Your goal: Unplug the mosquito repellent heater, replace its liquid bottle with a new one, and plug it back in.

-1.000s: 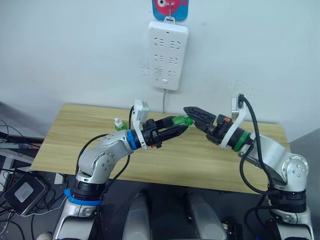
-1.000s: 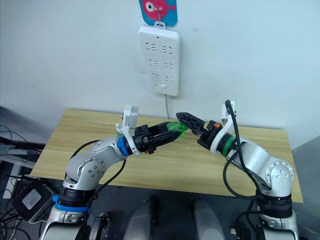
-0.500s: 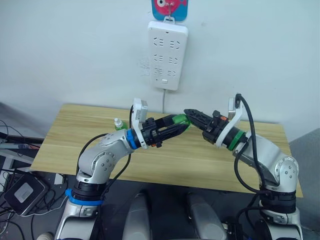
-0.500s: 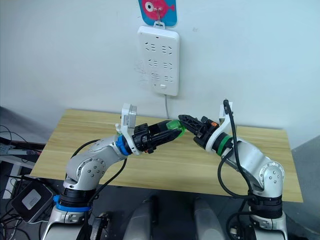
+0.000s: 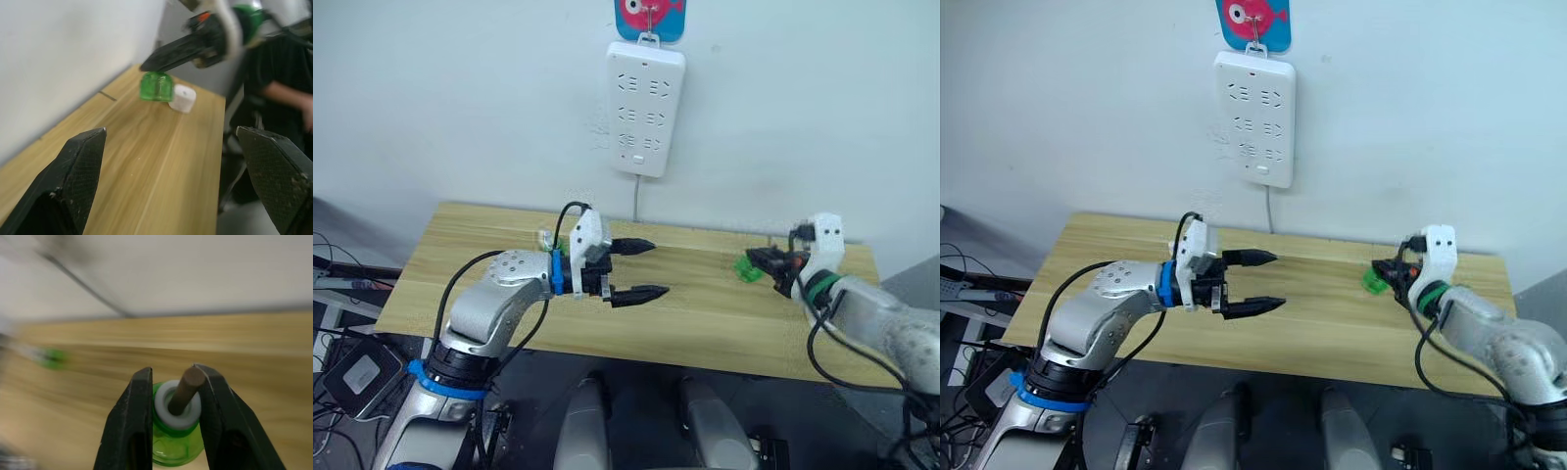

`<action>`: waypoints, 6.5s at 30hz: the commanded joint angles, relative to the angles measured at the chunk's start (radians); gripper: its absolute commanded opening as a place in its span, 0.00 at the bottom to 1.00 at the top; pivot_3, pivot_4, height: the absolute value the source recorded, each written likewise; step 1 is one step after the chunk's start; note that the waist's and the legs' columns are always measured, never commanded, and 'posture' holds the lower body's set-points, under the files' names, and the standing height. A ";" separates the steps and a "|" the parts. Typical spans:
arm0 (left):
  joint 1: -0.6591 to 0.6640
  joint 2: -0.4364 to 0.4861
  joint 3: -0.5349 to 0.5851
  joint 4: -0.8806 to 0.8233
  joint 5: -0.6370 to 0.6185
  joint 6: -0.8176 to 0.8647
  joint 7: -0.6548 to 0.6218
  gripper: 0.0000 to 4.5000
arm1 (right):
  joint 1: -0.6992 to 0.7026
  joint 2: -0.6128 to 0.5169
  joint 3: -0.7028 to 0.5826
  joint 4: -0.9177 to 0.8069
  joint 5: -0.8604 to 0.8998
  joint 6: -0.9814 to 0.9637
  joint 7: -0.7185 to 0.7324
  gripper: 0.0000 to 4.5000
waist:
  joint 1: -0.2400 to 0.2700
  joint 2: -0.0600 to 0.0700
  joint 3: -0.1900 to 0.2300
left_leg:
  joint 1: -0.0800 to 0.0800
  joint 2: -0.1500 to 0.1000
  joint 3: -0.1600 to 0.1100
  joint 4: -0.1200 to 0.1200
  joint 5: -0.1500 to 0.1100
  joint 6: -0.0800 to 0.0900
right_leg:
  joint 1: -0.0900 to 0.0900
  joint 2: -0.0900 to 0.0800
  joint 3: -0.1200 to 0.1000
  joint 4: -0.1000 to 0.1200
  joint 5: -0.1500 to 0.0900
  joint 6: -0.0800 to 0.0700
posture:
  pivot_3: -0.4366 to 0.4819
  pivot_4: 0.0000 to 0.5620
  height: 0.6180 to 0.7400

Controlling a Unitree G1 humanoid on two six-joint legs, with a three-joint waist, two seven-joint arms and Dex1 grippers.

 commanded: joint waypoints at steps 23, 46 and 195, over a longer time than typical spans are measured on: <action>-0.073 -0.107 -0.032 0.089 0.089 -0.134 -0.097 1.00 | -0.001 0.320 0.044 0.459 -0.874 -0.571 0.319 0.62 | -0.008 0.000 -0.001 | 0.001 -0.001 -0.001 0.001 0.000 0.000 | 0.002 0.000 0.000 0.003 0.001 0.000 | 0.39 0.46 1.00; 0.451 -0.302 0.389 0.248 0.378 -0.508 0.776 1.00 | -0.394 0.246 0.177 -0.034 -0.572 0.043 0.814 0.99 | 0.027 -0.002 0.001 | 0.008 0.000 0.001 -0.001 0.000 0.000 | 0.006 -0.001 0.002 0.001 0.000 -0.001 | 0.49 0.64 1.00; -0.011 0.031 0.030 0.153 0.200 -0.198 -0.172 0.48 | -0.295 0.493 0.230 -0.011 -0.642 -0.139 0.897 0.07 | 0.041 -0.011 0.017 | 0.007 0.001 -0.004 -0.014 0.004 -0.006 | 0.001 0.000 -0.007 0.003 -0.002 -0.006 | 0.55 0.50 1.00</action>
